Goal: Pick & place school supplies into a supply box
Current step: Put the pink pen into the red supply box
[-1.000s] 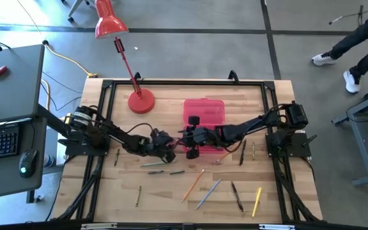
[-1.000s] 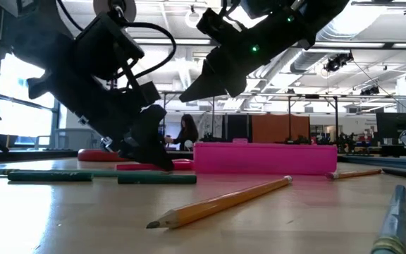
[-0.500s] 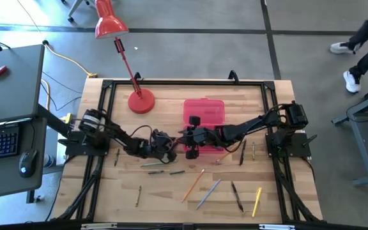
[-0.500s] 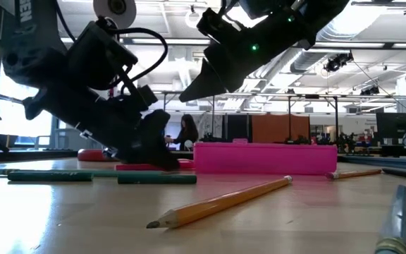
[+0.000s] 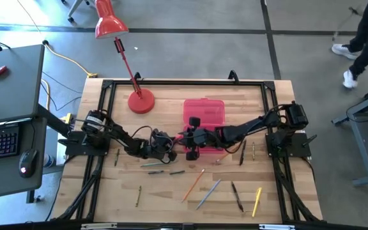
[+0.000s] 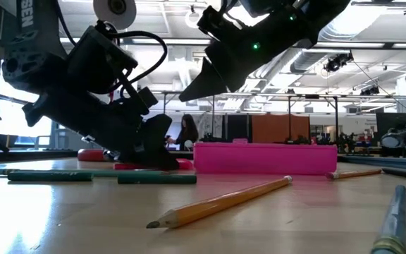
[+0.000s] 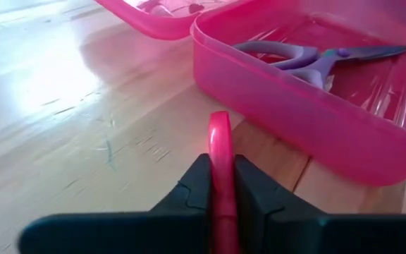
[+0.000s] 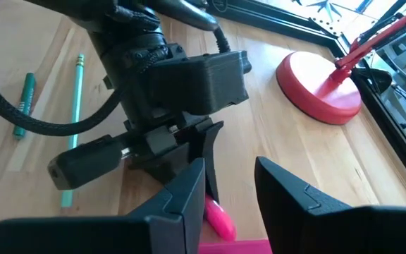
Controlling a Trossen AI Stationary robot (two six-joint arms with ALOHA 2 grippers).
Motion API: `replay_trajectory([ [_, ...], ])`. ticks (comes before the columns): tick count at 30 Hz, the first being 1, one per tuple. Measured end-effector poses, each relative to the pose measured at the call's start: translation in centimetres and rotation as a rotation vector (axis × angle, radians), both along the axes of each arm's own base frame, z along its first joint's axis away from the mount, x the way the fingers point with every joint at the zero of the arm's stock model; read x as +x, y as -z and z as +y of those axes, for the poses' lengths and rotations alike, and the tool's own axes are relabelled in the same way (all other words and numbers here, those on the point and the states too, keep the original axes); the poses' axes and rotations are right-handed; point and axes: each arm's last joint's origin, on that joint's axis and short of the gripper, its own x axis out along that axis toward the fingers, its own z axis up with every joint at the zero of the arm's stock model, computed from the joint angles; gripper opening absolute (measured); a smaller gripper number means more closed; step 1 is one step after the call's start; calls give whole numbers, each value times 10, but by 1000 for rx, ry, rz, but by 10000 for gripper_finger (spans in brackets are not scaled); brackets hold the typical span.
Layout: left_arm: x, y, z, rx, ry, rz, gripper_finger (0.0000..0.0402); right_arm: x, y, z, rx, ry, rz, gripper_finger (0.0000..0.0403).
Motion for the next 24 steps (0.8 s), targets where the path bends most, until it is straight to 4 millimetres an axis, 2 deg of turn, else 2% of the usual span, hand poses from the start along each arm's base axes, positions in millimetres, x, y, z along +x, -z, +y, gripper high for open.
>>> replay_trajectory([
  [5,2,-1,0,18,7,-29,54,0,0,0,-2,-1,-2,105],
  [11,4,-8,2,99,0,-35,83,0,0,0,3,2,-6,105],
  [16,2,-19,5,174,-7,-1,57,0,0,0,4,2,-1,105],
  [20,5,-36,11,185,-3,-27,51,-1,1,2,4,-1,3,105],
  [24,8,-60,13,182,32,-95,68,-4,0,8,-29,16,31,105],
])
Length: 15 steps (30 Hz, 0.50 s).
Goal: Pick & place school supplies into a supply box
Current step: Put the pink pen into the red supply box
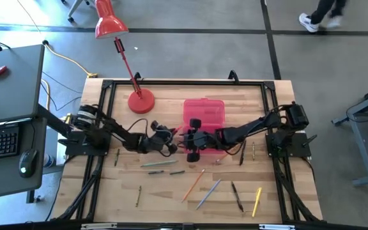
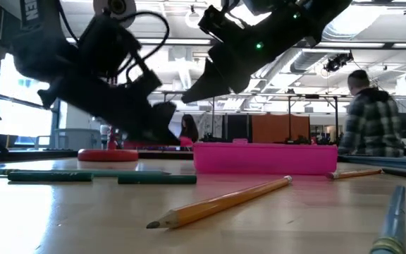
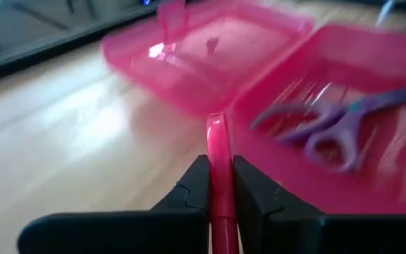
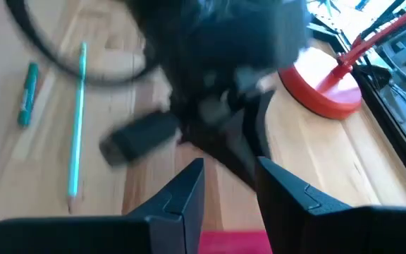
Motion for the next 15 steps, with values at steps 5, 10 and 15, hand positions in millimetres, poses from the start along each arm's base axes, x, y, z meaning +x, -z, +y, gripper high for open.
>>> replay_trajectory([
  [5,10,-31,-5,41,120,-54,63,-19,-21,13,-83,67,40,105],
  [10,31,-45,4,-25,336,-87,59,-51,-47,27,-76,147,71,105],
  [15,65,-48,20,-39,426,-74,70,-88,-63,38,30,150,163,105],
])
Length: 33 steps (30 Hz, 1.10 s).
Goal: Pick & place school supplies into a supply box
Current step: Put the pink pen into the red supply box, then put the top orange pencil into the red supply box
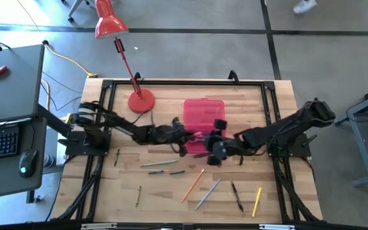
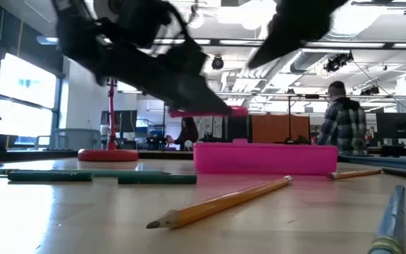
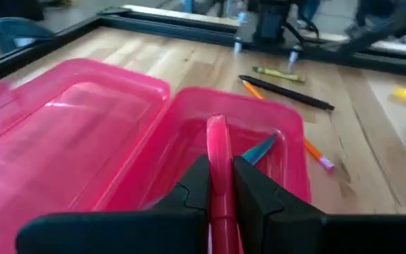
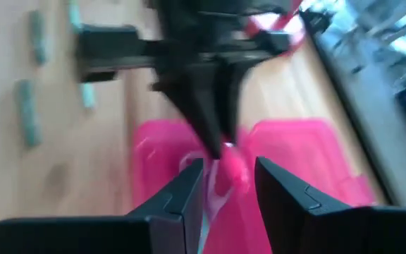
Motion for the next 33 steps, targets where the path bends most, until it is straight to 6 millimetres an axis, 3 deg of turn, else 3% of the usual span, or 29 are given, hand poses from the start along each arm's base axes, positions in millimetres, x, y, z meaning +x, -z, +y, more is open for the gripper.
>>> replay_trajectory([
  [3,30,-8,9,9,81,-20,71,-19,-6,7,52,-42,63,105],
  [11,91,12,17,-26,84,117,73,-51,-4,29,116,-231,259,105],
  [16,102,30,19,-56,59,221,73,-65,18,42,139,-353,343,105],
  [23,105,23,20,-12,46,203,91,-71,59,49,256,-526,265,105],
  [28,108,18,23,17,62,203,143,-72,87,38,229,-581,109,105],
  [33,111,14,26,18,52,202,183,-82,115,17,213,-518,122,105],
])
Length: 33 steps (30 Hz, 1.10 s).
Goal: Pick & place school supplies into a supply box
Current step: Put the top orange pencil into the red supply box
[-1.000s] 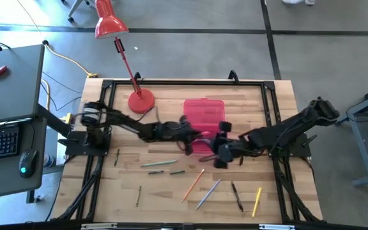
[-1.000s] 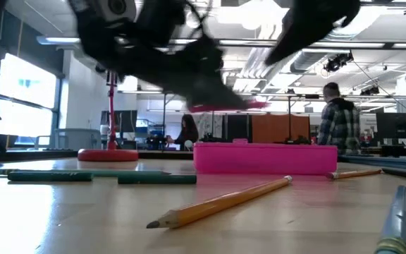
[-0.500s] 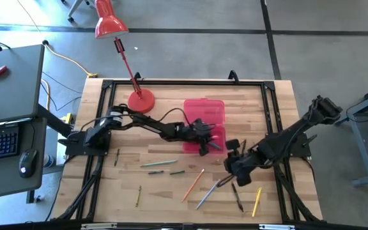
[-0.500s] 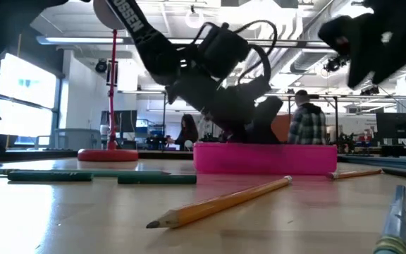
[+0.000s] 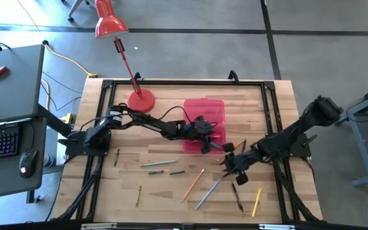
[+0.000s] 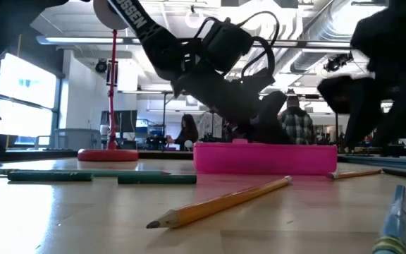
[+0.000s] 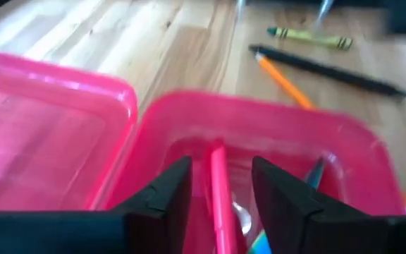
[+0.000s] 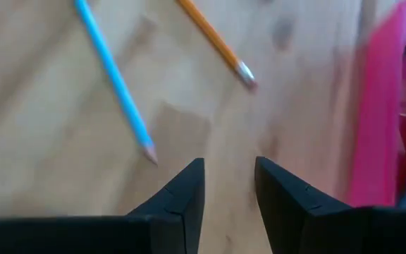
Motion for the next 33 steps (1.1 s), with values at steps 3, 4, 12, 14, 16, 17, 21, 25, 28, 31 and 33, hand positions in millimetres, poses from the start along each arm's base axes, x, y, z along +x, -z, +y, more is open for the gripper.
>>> replay_trajectory([
  [3,5,-10,2,-31,34,-34,193,-5,12,-12,-29,49,32,105],
  [4,7,-13,1,-38,47,-43,194,-6,14,-16,-32,62,40,105],
  [12,23,-45,1,-25,70,-91,175,-9,20,-28,-81,99,81,105],
  [14,26,-52,1,-23,72,-83,170,-9,21,-31,-86,112,91,105],
  [16,27,-57,1,-12,79,-62,167,-8,21,-34,-88,126,101,105],
  [17,28,-59,1,-10,80,-52,166,-8,21,-35,-89,129,101,105],
  [21,29,-64,1,-12,80,-15,166,-7,21,-37,-125,99,96,105],
  [25,28,-63,1,-14,80,9,166,-8,21,-38,-137,80,107,105],
  [28,27,-62,1,-15,80,21,166,-12,20,-39,-151,80,139,105],
  [31,27,-62,1,-15,80,24,166,-19,16,-43,-206,109,160,105],
  [33,27,-62,1,-15,80,24,166,-23,13,-45,-226,136,152,105],
])
